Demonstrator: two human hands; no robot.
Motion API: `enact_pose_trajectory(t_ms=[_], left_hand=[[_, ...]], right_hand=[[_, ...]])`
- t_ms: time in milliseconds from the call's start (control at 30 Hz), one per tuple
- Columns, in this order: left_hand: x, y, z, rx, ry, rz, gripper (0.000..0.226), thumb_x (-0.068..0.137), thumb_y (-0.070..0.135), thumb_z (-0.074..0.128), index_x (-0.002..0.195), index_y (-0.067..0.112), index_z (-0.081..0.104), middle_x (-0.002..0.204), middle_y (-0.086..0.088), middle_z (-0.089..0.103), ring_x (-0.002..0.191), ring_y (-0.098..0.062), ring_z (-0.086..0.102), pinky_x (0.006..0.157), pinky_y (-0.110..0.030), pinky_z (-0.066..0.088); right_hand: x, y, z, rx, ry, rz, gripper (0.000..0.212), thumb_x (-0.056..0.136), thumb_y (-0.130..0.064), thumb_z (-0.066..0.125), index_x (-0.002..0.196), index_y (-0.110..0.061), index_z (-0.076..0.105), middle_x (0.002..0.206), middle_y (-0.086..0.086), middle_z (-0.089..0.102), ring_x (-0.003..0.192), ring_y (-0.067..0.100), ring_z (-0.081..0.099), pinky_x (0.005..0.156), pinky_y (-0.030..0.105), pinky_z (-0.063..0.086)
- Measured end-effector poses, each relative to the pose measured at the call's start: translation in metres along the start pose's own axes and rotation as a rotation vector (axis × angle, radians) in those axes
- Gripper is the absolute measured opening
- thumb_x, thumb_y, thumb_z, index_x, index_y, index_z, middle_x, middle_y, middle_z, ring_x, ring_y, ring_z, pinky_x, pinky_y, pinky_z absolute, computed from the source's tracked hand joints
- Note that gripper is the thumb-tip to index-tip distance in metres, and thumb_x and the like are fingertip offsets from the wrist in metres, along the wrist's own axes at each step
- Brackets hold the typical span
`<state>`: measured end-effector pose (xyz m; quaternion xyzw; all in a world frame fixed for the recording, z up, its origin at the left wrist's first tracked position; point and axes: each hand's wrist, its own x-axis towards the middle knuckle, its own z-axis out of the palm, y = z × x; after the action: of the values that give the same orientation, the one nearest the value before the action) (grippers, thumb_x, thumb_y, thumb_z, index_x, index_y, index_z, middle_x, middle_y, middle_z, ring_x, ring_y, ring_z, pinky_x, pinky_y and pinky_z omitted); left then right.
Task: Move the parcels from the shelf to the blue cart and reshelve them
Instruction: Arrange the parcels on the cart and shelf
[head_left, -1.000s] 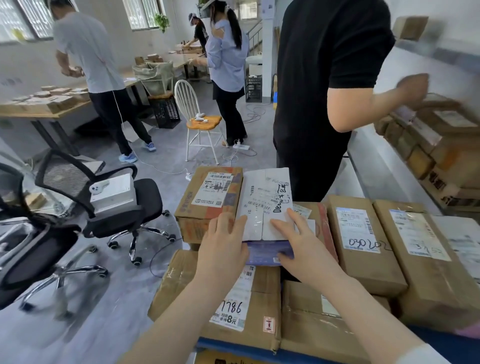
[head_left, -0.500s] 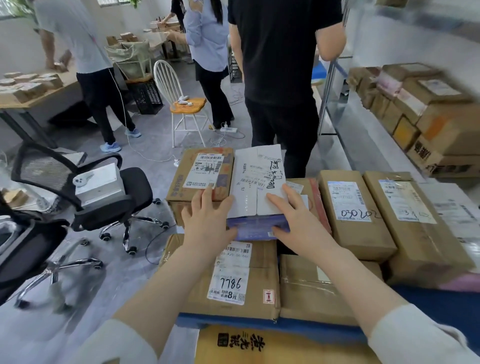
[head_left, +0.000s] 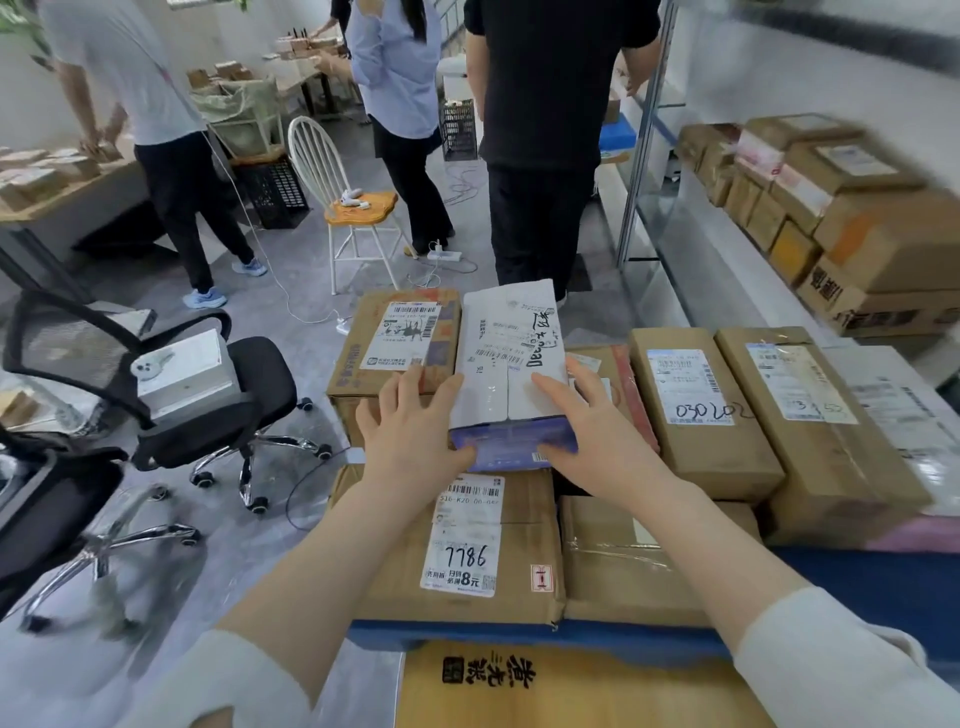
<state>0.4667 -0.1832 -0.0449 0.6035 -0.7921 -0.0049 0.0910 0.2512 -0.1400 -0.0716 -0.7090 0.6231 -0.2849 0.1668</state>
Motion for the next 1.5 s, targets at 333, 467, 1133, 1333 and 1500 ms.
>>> enact_pose_trajectory(t_ms=[333, 467, 1133, 1333, 1500], left_hand=[[0.016, 0.082, -0.029, -0.011, 0.006, 0.334, 0.092, 0.075, 0.065, 0.059, 0.149, 0.038, 0.012, 0.157, -0.004, 0.009, 0.145, -0.025, 0.004, 0.114, -0.056, 0.007], [0.009, 0.165, -0.029, -0.114, 0.019, 0.559, 0.09, 0.068, 0.067, 0.054, 0.147, 0.038, 0.021, 0.151, -0.002, 0.019, 0.141, -0.026, 0.017, 0.114, -0.055, 0.01], [-0.25, 0.515, 0.03, -0.216, -0.231, 1.463, 0.1, 0.071, 0.076, 0.05, 0.151, 0.037, 0.005, 0.159, -0.002, 0.01, 0.146, -0.025, 0.008, 0.114, -0.053, 0.008], [-0.288, 0.547, 0.036, -0.172, -0.374, 1.582, 0.102, 0.074, 0.069, 0.06, 0.15, 0.037, 0.0, 0.157, -0.007, 0.013, 0.144, -0.028, 0.013, 0.115, -0.054, 0.009], [-0.295, 0.563, 0.05, -0.256, -0.584, 1.587, 0.103, 0.074, 0.056, 0.068, 0.151, 0.034, 0.004, 0.15, -0.009, 0.021, 0.131, -0.031, 0.039, 0.113, -0.046, 0.024]], right_hand=[[-0.044, -0.004, -0.081, -0.295, 0.155, 0.13, 0.083, 0.078, -0.038, 0.069, 0.145, -0.038, 0.021, 0.158, -0.002, 0.007, 0.138, 0.026, 0.026, 0.103, 0.037, 0.035], [-0.112, 0.019, -0.139, -0.41, 0.262, 0.347, 0.084, 0.077, -0.032, 0.067, 0.146, -0.036, 0.019, 0.157, 0.004, 0.011, 0.137, 0.03, 0.023, 0.108, 0.04, 0.026], [-0.531, 0.038, -0.22, -0.644, 0.619, 1.241, 0.081, 0.08, -0.042, 0.063, 0.146, -0.032, 0.018, 0.155, 0.006, 0.01, 0.142, 0.028, 0.011, 0.115, 0.04, 0.01], [-0.577, 0.041, -0.202, -0.54, 0.615, 1.458, 0.095, 0.078, -0.03, 0.068, 0.147, -0.036, 0.004, 0.158, 0.006, -0.004, 0.145, 0.029, 0.0, 0.115, 0.043, 0.013], [-0.585, 0.06, -0.191, -0.391, 0.609, 1.518, 0.104, 0.075, -0.029, 0.075, 0.147, -0.041, 0.0, 0.156, 0.001, -0.014, 0.144, 0.031, 0.003, 0.105, 0.044, 0.035]])
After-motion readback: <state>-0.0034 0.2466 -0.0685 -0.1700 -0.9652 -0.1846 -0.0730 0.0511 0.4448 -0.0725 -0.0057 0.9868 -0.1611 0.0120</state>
